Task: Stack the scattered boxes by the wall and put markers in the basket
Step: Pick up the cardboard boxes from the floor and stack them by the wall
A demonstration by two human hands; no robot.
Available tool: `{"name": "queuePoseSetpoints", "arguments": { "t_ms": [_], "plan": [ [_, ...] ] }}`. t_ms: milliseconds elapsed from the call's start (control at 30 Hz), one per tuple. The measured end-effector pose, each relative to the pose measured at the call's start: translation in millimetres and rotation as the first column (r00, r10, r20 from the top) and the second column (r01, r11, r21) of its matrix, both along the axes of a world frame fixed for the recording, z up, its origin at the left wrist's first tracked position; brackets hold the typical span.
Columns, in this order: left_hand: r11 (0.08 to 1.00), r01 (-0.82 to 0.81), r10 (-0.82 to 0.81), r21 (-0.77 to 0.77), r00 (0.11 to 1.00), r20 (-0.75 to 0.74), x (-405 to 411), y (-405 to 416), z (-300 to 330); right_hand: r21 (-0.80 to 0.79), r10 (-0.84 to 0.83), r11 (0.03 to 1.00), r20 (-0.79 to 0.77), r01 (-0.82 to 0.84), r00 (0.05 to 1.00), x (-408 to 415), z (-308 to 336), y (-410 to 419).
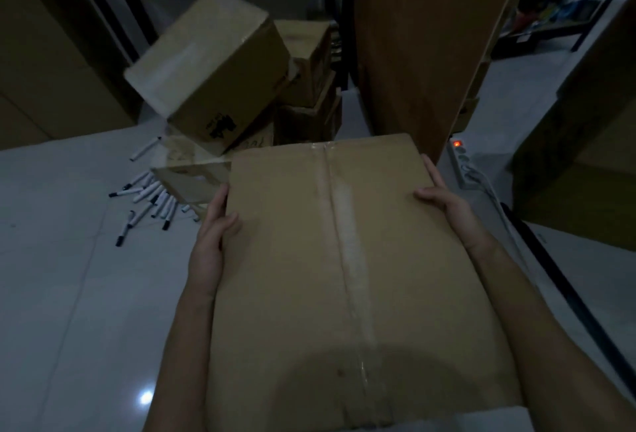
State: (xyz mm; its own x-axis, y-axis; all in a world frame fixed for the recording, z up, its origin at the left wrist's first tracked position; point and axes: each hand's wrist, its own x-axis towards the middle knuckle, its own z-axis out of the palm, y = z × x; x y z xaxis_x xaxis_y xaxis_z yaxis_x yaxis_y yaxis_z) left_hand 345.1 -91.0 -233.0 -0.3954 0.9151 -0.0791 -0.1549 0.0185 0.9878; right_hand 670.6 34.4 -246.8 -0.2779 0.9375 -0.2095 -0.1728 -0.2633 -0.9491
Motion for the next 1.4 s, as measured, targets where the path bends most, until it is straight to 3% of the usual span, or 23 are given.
{"name": "queuePoseSetpoints", "arguments": {
  "t_ms": [400,600,933,1400],
  "plan": [
    [0.989,-0.048,0.048,0.143,0.999,0.008,-67,-49,372,0.015,0.073,0.997,-0.050,-0.072,0.996,-75,381,-17],
    [0.972,-0.155,0.150,0.174,0.988,0.036,-121,-104,492,0.041,0.195,0.980,-0.074,-0.193,0.978,-142,509,-47],
    [0.947,-0.284,0.280,0.152,0.959,0.051,-223,-167,563,-0.010,0.334,0.942,-0.071,-0.336,0.940,-277,570,-64],
    [0.852,-0.504,0.516,0.145,0.854,-0.063,-414,-114,609,0.036,0.524,0.851,-0.117,-0.524,0.844,-534,608,34]
  ]
}}
